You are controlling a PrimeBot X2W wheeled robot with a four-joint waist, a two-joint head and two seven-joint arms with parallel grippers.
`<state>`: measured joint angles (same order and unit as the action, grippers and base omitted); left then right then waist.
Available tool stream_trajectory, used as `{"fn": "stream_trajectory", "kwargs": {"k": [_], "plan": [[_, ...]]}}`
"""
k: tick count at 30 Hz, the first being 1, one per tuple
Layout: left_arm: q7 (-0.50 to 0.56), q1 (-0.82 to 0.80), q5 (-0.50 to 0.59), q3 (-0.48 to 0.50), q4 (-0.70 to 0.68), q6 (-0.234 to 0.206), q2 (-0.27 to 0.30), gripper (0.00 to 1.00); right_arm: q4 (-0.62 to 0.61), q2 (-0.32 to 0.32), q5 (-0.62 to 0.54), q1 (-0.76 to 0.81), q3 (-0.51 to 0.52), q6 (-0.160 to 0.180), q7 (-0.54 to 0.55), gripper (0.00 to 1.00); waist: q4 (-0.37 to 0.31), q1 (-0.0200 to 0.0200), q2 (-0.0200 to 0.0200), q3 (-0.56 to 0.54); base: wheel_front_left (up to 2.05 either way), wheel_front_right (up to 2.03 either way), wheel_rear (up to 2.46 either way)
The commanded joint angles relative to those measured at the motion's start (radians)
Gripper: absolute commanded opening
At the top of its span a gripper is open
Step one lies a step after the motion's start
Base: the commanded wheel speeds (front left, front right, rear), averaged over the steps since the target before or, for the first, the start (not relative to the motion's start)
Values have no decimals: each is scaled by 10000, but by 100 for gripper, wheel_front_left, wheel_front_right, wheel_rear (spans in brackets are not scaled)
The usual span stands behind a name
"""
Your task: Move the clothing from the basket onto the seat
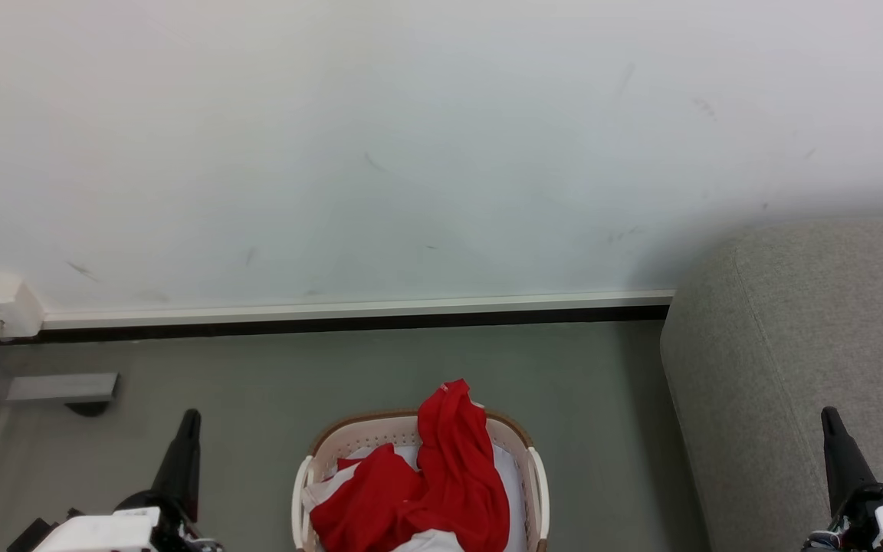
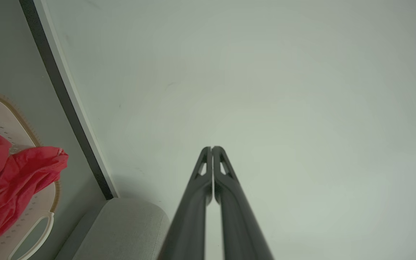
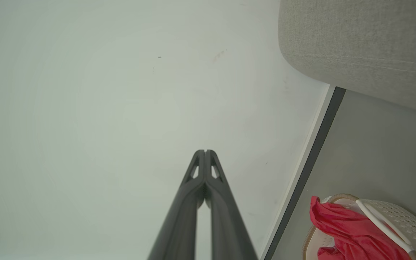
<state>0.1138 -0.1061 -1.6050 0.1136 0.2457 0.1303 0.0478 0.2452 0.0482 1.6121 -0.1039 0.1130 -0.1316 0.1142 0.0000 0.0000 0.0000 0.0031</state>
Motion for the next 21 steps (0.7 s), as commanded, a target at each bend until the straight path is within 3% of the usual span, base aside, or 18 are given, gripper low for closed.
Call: {"fn": "stream_trajectory", "kwargs": {"k": [1, 7, 8, 15, 21], "plan": [[25, -96, -152, 4, -33, 30, 79, 0, -38, 69, -12, -149, 34, 29, 8, 0, 0, 0, 0, 0, 0, 0, 0], [25, -96, -151, 4, -33, 32, 80, 0, -38, 69, -12, -149, 34, 29, 8, 0, 0, 0, 0, 0, 0, 0, 0], [-1, 0, -1, -1, 0, 2, 0, 100, 0, 0, 0, 0, 0, 0, -1, 100, 0, 0, 0, 0, 0, 0, 0], [-228, 185, 150, -249, 262, -3, -72, 100, 175, -91, -165, 265, -71, 1, -227, 100, -2, 0, 0, 2, 0, 0, 0], [-529, 150, 615, -445, 323, -16, -61, 100, 25, -78, -959, 365, -61, 1, -527, 100, -7, 0, 0, 4, 0, 0, 0]]}}
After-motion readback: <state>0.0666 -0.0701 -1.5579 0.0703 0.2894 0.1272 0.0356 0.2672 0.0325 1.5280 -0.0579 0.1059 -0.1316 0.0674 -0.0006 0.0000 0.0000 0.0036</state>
